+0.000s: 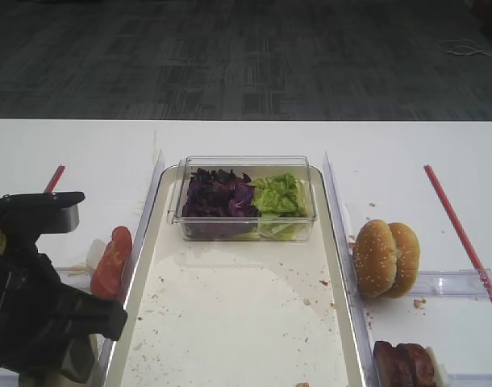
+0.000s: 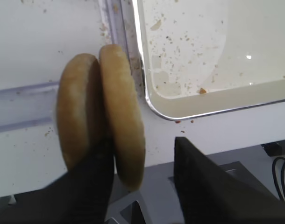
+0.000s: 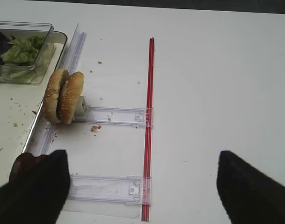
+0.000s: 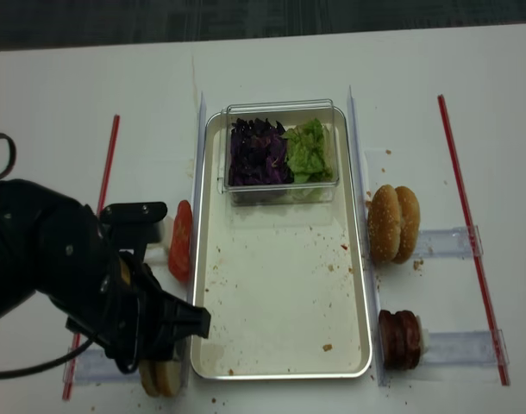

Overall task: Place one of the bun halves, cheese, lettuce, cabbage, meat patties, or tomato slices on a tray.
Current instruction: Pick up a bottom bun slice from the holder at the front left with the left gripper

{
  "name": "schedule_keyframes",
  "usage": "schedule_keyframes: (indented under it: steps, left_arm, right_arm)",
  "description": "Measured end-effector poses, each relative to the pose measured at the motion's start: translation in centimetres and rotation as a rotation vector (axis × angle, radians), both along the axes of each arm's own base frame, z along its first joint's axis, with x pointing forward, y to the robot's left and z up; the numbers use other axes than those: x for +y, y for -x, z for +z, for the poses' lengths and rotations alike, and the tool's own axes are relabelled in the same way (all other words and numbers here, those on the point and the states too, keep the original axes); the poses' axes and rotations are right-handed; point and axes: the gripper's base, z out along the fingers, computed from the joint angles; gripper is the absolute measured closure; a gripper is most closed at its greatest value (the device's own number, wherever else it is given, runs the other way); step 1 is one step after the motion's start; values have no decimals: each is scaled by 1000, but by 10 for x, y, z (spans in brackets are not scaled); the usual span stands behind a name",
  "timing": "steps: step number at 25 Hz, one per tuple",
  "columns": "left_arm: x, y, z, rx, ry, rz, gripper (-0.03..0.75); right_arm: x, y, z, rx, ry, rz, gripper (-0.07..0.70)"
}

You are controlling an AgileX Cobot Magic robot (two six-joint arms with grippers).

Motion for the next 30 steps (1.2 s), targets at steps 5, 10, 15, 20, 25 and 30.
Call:
schedule_keyframes:
  steps: [5, 10, 15, 20, 25, 30]
  left_arm:
    - [1, -2, -1, -7, -20, 17, 404]
    - [2, -3, -1, -14, -27, 23, 404]
    - [2, -3, -1, -14, -28, 24, 446]
    - [1, -4, -1, -24, -23, 25, 507]
    - [1, -4, -1, -32, -18, 24, 560]
    - [1, -4, -1, -33, -18, 25, 606]
  right_arm:
    - [0, 0, 0, 0, 0, 0, -32]
    - [0, 0, 0, 0, 0, 0, -32]
    - [0, 0, 0, 0, 2, 1, -32]
    - [0, 0, 0, 0, 2, 1, -32]
    - [0, 0, 0, 0, 2, 1, -32]
    - [0, 0, 0, 2, 3, 2, -32]
